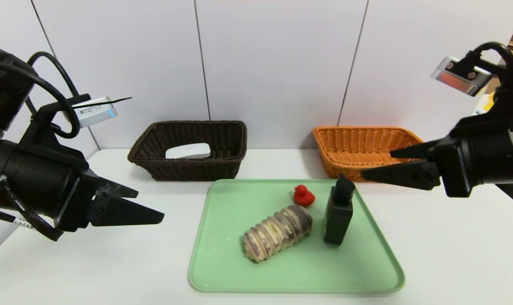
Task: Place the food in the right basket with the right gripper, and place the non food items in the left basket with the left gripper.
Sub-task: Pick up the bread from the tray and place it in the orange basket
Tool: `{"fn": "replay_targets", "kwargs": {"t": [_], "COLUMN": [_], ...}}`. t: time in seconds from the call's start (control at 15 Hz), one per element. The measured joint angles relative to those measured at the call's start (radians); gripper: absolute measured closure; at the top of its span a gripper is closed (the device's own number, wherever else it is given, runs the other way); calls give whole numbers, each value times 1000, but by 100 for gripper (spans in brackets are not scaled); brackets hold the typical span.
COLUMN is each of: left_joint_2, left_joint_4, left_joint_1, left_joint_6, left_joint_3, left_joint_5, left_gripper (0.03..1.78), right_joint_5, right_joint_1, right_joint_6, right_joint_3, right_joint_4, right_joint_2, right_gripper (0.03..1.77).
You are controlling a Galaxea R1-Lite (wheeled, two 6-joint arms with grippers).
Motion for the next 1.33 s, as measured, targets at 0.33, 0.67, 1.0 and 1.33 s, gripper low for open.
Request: {"fn": "replay_targets", "kwargs": {"t": [0.33,0.67,1.0,1.33], "left_joint_2": [-17,-34,-45,-47], "left_joint_4": [1,1,3,1], "left_joint_1": [-4,-10,-12,-13], "left_joint_6": [33,35,33,33], "left_joint_3": [7,18,33,58], "left_joint_5": [-17,-17,-14,-14], "left_gripper": [12,12,12,12], "right_joint_5": [-1,0,0,-10], "right_joint_1": [91,177,272,328], "right_joint_6": [-6,-39,-73,-65], "right_joint_3": [-220,-426,-531,-667], "right_joint_4": [31,152,193,341], "right_joint_2": [142,311,484,637], "right_gripper": [10,10,10,10]}}
